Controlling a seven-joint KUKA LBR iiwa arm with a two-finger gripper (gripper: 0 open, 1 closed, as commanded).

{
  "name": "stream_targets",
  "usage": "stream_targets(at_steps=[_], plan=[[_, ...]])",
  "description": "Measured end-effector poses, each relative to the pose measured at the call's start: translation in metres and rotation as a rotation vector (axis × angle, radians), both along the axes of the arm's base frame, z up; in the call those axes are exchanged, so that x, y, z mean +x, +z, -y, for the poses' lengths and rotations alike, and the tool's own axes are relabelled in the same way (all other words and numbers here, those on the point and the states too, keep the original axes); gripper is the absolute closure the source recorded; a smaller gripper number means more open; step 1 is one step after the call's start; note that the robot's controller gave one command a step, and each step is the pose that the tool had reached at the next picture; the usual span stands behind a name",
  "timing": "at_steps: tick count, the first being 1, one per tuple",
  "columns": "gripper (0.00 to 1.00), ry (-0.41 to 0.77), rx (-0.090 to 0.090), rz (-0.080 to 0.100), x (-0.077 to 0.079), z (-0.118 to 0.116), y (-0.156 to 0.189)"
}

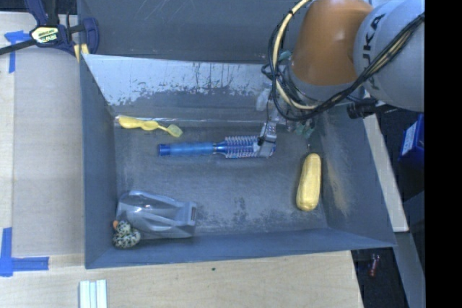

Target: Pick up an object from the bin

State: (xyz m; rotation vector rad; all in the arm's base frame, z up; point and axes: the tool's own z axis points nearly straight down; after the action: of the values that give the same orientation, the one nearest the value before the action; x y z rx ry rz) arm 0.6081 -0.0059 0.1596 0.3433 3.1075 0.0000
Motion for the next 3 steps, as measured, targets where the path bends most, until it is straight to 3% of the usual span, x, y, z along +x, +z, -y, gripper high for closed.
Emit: stream_targets(at_steps=[1, 2, 3], plan=[[0.00, -0.017, -0.002, -0.005, 0.004, -0.014, -0.031], [0.00, 0.247, -0.005, 0.000, -0.016, -0.031, -0.037], [1.00, 0.080, 0.000, 0.006, 0.006, -0.034, -0.089]])
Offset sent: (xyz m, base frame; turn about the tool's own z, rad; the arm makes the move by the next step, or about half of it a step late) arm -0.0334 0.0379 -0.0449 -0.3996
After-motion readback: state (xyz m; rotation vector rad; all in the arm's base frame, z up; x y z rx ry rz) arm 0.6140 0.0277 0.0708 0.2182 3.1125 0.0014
